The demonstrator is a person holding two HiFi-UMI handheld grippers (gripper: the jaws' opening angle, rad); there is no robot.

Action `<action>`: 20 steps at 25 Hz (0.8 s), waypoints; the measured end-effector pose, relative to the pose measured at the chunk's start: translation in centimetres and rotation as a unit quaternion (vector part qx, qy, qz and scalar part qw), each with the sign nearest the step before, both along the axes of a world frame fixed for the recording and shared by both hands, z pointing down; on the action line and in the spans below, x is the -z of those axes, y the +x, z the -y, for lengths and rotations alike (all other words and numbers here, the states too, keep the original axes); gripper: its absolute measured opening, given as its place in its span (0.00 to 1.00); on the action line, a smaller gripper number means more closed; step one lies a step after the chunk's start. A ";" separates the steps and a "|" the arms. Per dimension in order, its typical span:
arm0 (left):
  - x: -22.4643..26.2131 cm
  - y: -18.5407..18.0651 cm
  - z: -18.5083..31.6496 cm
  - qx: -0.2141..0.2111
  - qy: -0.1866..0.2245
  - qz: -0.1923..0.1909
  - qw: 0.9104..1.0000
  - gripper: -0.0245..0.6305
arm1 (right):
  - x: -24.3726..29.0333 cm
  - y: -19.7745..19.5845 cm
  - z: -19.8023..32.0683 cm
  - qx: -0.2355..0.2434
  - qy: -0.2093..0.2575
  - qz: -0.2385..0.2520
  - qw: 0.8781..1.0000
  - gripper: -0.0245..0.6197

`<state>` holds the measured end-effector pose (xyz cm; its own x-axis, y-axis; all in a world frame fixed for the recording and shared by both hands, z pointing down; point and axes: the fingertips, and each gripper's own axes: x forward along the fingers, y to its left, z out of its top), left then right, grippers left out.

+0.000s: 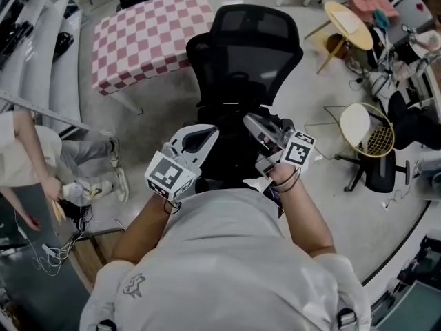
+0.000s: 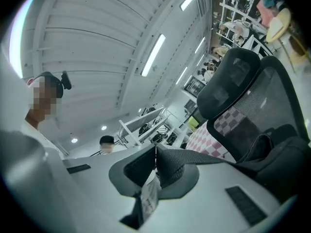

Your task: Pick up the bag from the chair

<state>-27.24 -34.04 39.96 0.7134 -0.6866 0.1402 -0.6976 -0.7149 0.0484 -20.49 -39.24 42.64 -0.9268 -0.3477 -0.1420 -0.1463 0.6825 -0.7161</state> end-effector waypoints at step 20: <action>1.9 8.6 -10.4 0.121 0.016 0.000 0.993 0.06 | 0.2 6.7 -12.4 0.103 -0.030 0.018 0.994 0.09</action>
